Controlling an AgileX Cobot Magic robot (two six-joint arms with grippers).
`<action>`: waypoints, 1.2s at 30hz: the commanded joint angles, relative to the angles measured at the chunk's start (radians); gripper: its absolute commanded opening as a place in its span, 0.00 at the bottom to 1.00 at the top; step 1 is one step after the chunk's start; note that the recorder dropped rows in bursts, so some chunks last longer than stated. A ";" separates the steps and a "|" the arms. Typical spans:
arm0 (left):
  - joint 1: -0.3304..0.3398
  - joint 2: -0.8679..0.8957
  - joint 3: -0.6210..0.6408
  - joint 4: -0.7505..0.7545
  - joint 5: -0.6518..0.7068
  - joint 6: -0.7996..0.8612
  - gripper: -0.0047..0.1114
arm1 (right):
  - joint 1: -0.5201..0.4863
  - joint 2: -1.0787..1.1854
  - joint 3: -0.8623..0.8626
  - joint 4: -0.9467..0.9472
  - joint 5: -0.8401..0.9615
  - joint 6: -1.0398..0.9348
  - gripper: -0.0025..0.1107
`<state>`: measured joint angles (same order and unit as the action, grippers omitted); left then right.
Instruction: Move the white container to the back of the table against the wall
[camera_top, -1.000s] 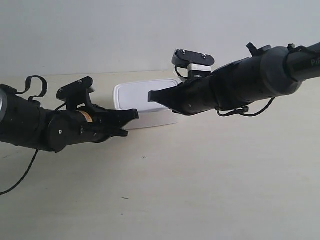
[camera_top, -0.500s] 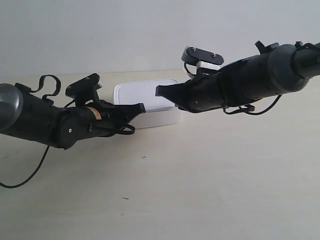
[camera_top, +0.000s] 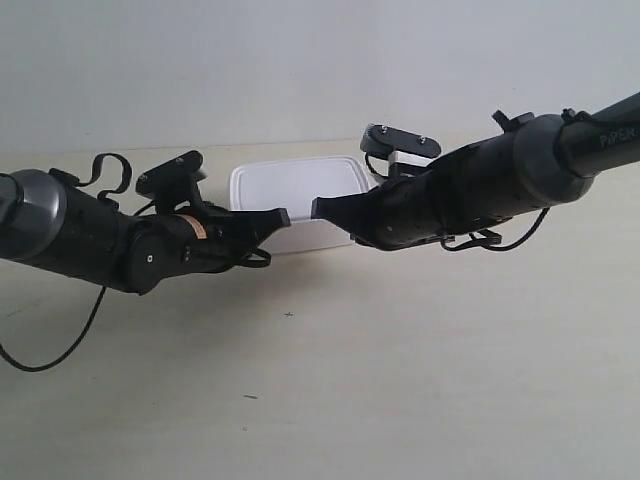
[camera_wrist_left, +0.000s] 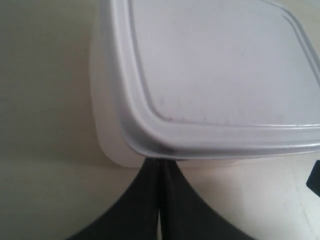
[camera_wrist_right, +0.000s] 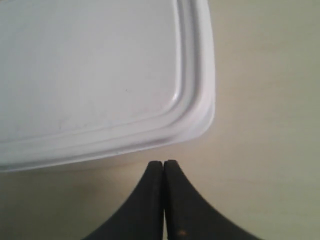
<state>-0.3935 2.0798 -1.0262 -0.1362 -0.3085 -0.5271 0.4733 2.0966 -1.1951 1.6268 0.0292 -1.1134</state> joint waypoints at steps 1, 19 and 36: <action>0.005 0.011 -0.028 0.002 -0.013 0.007 0.04 | -0.004 0.004 0.001 -0.004 -0.020 -0.001 0.02; 0.025 0.061 -0.068 0.002 -0.031 0.007 0.04 | -0.004 0.107 -0.147 -0.007 0.002 -0.002 0.02; -0.062 0.094 -0.116 0.023 -0.069 -0.033 0.04 | -0.023 0.154 -0.207 0.008 -0.004 0.003 0.02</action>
<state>-0.4626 2.1582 -1.1227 -0.1148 -0.3807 -0.5536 0.4558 2.2537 -1.3960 1.6268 0.0281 -1.1114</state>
